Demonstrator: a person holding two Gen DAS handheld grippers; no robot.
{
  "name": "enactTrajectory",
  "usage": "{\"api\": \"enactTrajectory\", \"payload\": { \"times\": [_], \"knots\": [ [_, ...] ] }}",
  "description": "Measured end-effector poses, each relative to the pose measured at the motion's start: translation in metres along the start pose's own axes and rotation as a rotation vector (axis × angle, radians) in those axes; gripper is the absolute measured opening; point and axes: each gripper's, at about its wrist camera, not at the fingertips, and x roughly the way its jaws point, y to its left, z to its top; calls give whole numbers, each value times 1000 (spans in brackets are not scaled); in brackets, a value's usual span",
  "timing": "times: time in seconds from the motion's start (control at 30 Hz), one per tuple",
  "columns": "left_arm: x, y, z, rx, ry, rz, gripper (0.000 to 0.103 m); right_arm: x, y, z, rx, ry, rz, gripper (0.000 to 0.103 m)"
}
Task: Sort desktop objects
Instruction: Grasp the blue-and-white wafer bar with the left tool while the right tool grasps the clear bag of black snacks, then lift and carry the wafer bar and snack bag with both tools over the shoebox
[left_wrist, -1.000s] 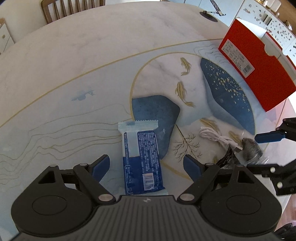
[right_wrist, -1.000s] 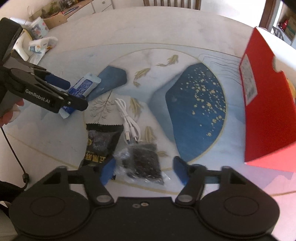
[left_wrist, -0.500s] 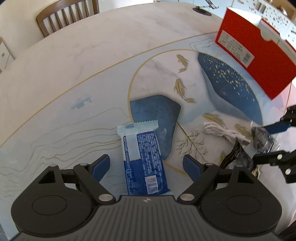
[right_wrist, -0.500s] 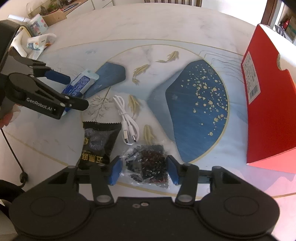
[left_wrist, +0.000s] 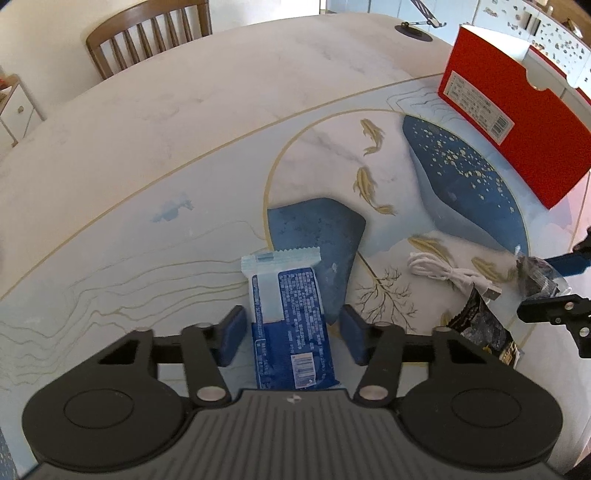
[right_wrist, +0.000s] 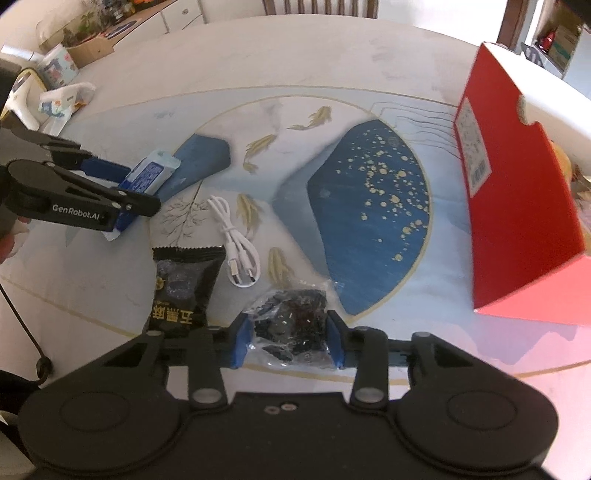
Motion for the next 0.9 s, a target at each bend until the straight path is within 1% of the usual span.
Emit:
{"api": "enactTrajectory", "payload": {
  "times": [0.07,0.23,0.5,0.67,0.9],
  "knots": [
    [-1,1,0,-16,0,7,42,-3,-3,-2,16,-11,-5,39],
    [-1,-1,1,-20,3,9,38,-13,-11,-6,56,-41,-4,38],
    [-7,-1,-4,-45,11,-3,36,-33,-24,-11,126,-88,15,38],
    [-21,-3,-9,-52,2,-26,36,-44,-29,-17,157,-106,23,38],
    [-48,-15,-10,-31,-24,-64,36,-64,-30,-23,163,-137,36,38]
  ]
}}
